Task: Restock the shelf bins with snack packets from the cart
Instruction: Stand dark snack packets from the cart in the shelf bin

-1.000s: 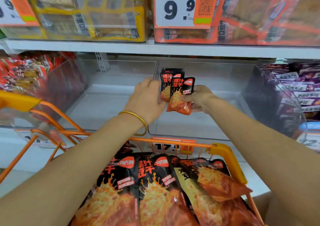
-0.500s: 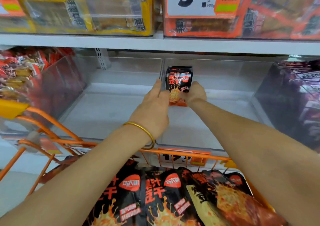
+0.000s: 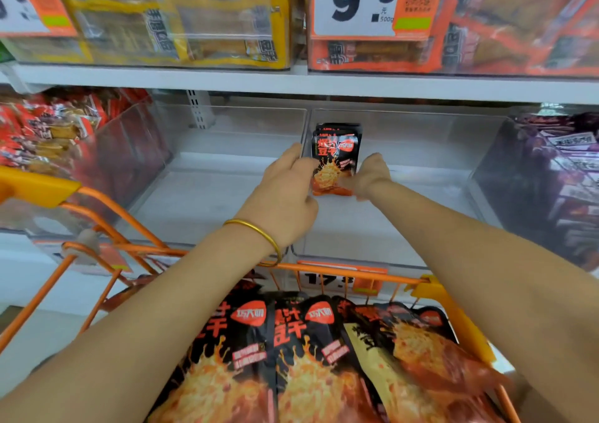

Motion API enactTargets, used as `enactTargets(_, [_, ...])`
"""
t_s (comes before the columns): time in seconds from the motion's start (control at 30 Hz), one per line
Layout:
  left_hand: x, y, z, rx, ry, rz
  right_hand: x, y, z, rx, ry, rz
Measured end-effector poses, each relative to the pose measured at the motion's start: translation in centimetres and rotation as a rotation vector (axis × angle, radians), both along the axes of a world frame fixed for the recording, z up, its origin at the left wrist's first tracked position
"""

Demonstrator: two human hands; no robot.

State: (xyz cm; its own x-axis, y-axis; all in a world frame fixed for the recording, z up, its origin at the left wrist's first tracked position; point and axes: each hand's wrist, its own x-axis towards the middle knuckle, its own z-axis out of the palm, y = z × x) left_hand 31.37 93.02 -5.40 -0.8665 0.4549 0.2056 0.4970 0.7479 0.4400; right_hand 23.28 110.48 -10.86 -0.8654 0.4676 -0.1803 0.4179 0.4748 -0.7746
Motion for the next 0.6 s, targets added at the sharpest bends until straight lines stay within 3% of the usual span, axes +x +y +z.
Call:
enactTargets(0.13, [2.2,-1.1,0.8,0.169,0.112,-0.02,5.5,-0.6,3.7,0.093,0.163,0.229])
enactTargets(0.23, [3.8,-1.6,1.3,0.172,0.089,-0.075,11.9,-1.5,6.4,0.026,0.254,0.468])
enactTargets(0.33, [5.1,-1.7,1.7,0.135,-0.012,-0.138,17.2,-1.3,7.9,0.076,0.032,0.752])
enactTargets(0.4, [5.7,-1.5,1.8,0.116,-0.054,-0.173,19.1,-0.8,8.3,0.284,-0.202,0.885])
enactTargets(0.5, [6.3,-1.2,1.7,0.079,-0.121,-0.193,20.5,-0.5,7.6,0.787,-0.394,0.99])
enactTargets(0.6, [6.7,-1.0,1.5,0.067,-0.173,-0.21,21.5,-0.9,6.2,0.873,-0.472,0.968])
